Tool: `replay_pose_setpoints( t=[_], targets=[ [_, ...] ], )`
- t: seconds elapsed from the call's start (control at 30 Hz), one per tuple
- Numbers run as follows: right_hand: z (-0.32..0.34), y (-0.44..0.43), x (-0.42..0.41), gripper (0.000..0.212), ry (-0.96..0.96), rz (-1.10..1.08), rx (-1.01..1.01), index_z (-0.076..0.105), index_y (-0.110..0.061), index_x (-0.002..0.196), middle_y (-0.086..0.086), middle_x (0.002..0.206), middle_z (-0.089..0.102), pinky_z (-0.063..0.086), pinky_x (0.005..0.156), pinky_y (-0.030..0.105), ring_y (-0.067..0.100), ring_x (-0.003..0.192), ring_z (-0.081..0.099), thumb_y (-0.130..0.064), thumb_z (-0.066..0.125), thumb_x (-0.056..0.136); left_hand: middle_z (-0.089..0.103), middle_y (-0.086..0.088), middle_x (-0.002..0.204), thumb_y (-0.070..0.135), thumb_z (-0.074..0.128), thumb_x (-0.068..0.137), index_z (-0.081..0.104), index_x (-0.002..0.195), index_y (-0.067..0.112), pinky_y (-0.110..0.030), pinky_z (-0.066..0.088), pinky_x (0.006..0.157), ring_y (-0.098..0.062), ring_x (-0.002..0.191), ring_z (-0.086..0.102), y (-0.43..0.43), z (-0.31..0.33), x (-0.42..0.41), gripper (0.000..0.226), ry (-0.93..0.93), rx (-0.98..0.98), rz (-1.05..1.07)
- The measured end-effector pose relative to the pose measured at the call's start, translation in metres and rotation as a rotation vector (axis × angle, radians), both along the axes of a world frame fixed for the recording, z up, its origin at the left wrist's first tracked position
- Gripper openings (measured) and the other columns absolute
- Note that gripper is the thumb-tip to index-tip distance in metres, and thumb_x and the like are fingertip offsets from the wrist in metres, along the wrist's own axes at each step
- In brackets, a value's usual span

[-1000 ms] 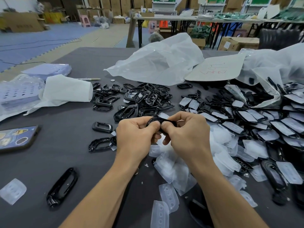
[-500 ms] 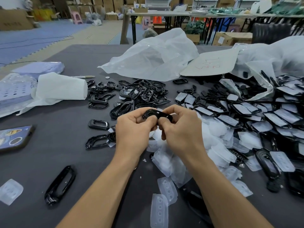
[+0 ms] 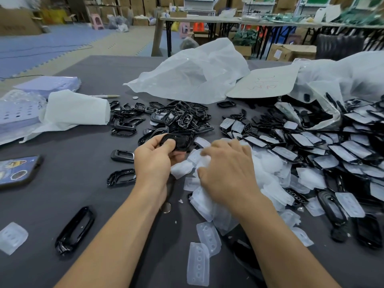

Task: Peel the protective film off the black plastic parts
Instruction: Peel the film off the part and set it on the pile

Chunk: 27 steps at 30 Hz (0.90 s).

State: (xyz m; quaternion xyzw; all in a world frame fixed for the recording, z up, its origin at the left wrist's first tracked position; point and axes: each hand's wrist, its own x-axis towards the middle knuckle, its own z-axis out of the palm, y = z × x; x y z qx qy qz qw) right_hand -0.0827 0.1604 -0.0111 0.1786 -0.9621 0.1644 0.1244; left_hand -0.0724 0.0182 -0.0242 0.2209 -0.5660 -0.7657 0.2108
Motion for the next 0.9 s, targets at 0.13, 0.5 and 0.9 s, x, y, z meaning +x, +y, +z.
replay_pose_setpoints(
  t=[0.13,0.5,0.9],
  targets=[
    [-0.003,0.000,-0.001,0.012,-0.036,-0.021,-0.094,0.077,-0.032,0.094,-0.014,0.109,0.070,0.017,0.097,0.030,0.014,0.113,0.048,-0.037,0.067,0.091,0.075,-0.002,0.069,-0.004,0.055,0.101,0.071,0.085,0.009,-0.023,0.058,0.055,-0.013,0.055,0.068,0.000,0.001,0.001,0.026,0.004,0.018,-0.056],
    [0.006,0.012,-0.009,0.018,-0.132,-0.041,-0.882,0.080,-0.034,0.078,-0.016,0.089,0.069,0.049,0.090,0.031,0.008,0.094,0.058,-0.026,0.074,0.093,0.078,-0.009,0.076,-0.001,0.063,0.095,0.078,0.086,0.014,-0.026,0.057,0.052,-0.018,0.056,0.065,0.001,-0.006,-0.004,0.024,-0.042,-0.097,-0.046],
    [0.013,0.012,-0.008,0.022,-0.487,0.115,-1.279,0.083,-0.018,0.077,0.006,0.054,0.061,0.043,0.053,0.016,0.011,0.048,0.048,-0.004,0.073,0.090,0.068,-0.010,0.063,0.001,0.067,0.093,0.080,0.081,0.018,-0.022,0.049,0.045,-0.014,0.045,0.055,0.005,-0.005,-0.001,0.025,-0.042,-0.200,-0.157]
  ],
)
